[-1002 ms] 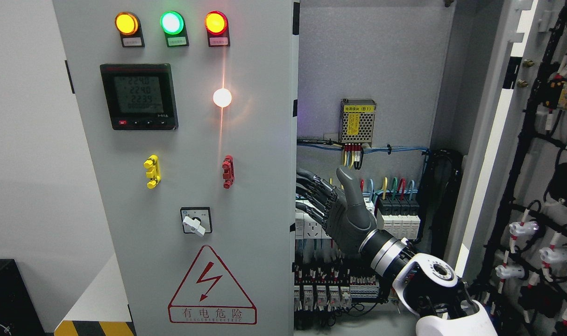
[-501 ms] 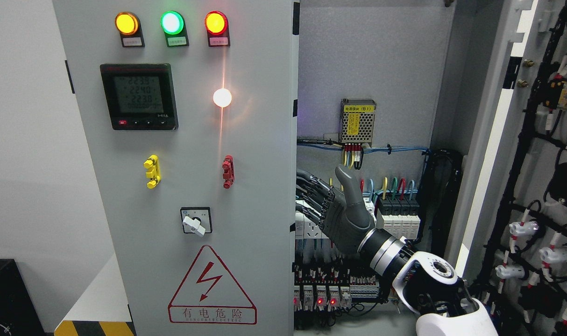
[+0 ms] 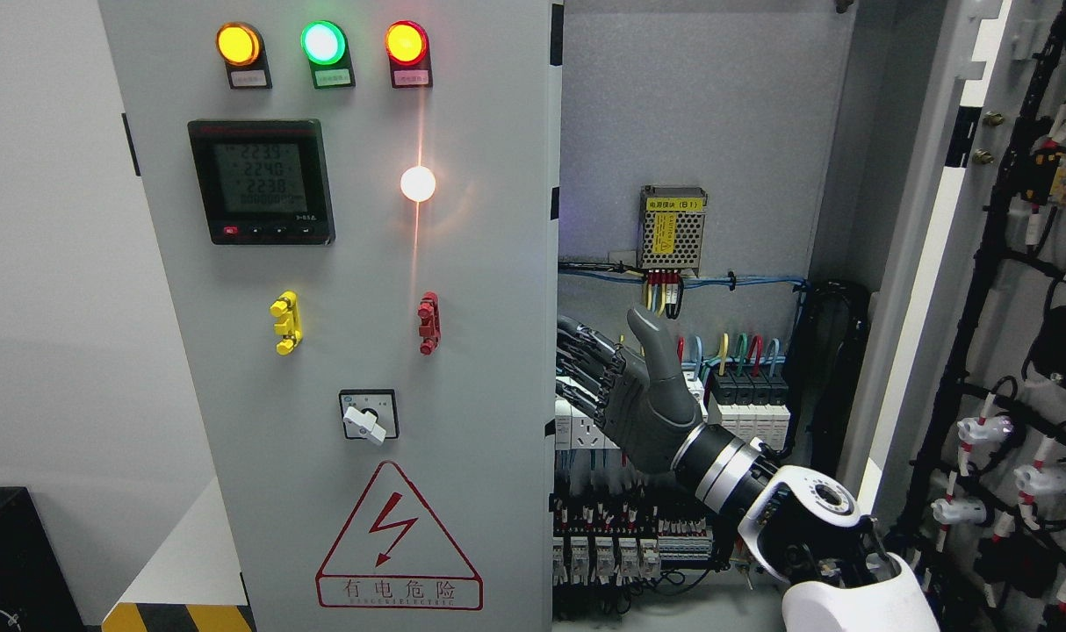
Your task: Open door with both hands
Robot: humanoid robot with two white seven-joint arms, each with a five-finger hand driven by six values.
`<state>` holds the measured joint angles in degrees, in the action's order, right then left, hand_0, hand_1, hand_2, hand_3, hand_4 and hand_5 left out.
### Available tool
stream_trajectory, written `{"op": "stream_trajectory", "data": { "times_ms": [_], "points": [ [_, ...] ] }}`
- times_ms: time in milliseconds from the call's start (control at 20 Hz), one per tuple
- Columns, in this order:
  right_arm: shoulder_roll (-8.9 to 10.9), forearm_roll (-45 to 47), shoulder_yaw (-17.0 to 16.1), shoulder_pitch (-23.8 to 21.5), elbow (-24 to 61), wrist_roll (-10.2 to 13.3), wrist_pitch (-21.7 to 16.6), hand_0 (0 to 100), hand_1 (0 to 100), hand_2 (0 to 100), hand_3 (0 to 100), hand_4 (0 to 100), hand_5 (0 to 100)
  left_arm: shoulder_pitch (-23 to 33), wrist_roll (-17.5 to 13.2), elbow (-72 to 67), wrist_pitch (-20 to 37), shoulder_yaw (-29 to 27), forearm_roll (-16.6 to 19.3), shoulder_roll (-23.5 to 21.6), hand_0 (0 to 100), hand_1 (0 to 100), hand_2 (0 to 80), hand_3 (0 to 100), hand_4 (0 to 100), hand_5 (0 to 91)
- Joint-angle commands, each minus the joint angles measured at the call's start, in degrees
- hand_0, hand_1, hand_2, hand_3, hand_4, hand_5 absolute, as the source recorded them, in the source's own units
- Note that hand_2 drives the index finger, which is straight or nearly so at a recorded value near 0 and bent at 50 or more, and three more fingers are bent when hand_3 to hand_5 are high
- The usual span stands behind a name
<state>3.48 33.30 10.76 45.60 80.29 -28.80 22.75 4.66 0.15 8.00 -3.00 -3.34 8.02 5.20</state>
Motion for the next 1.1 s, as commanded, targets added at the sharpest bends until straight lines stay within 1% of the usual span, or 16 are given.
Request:
{"op": "stream_trajectory", "data": {
  "times_ms": [0, 150, 301, 501, 801, 902, 1052],
  "points": [
    [0.04, 0.0, 0.1, 0.2, -0.6, -1.0, -0.1, 0, 0, 0, 0, 0, 0, 0.0, 0.0, 0.0, 0.0, 0.0, 0.0, 0.0, 0, 0, 0.0, 0, 0, 0.0],
    [0.3, 0.0, 0.1, 0.2, -0.6, -2.6, 0.0, 0, 0, 0, 0, 0, 0, 0.0, 0.0, 0.0, 0.0, 0.0, 0.0, 0.0, 0, 0, 0.0, 0, 0, 0.0],
    [0.74, 0.1, 0.1, 0.2, -0.8, -3.4, 0.0, 0, 0, 0, 0, 0, 0, 0.0, 0.0, 0.0, 0.0, 0.0, 0.0, 0.0, 0, 0, 0.0, 0, 0, 0.0],
    [1.18, 0.0, 0.1, 0.4, -1.4, -5.6, 0.0, 0, 0, 0, 0, 0, 0, 0.0, 0.0, 0.0, 0.0, 0.0, 0.0, 0.1, 0, 0, 0.0, 0, 0, 0.0],
    [1.27, 0.1, 0.1, 0.6, -1.7, -5.7, 0.0, 0, 0, 0, 0, 0, 0, 0.0, 0.0, 0.0, 0.0, 0.0, 0.0, 0.0, 0, 0, 0.0, 0, 0, 0.0],
    [1.18, -0.1, 0.1, 0.9, -1.8, -7.1, 0.0, 0, 0, 0, 0, 0, 0, 0.0, 0.0, 0.0, 0.0, 0.0, 0.1, 0.0, 0, 0, 0.0, 0, 0, 0.0],
    [1.18, -0.1, 0.1, 1.3, -2.1, -7.6, 0.0, 0, 0, 0, 0, 0, 0, 0.0, 0.0, 0.0, 0.0, 0.0, 0.0, 0.0, 0, 0, 0.0, 0, 0, 0.0]
  ]
}}
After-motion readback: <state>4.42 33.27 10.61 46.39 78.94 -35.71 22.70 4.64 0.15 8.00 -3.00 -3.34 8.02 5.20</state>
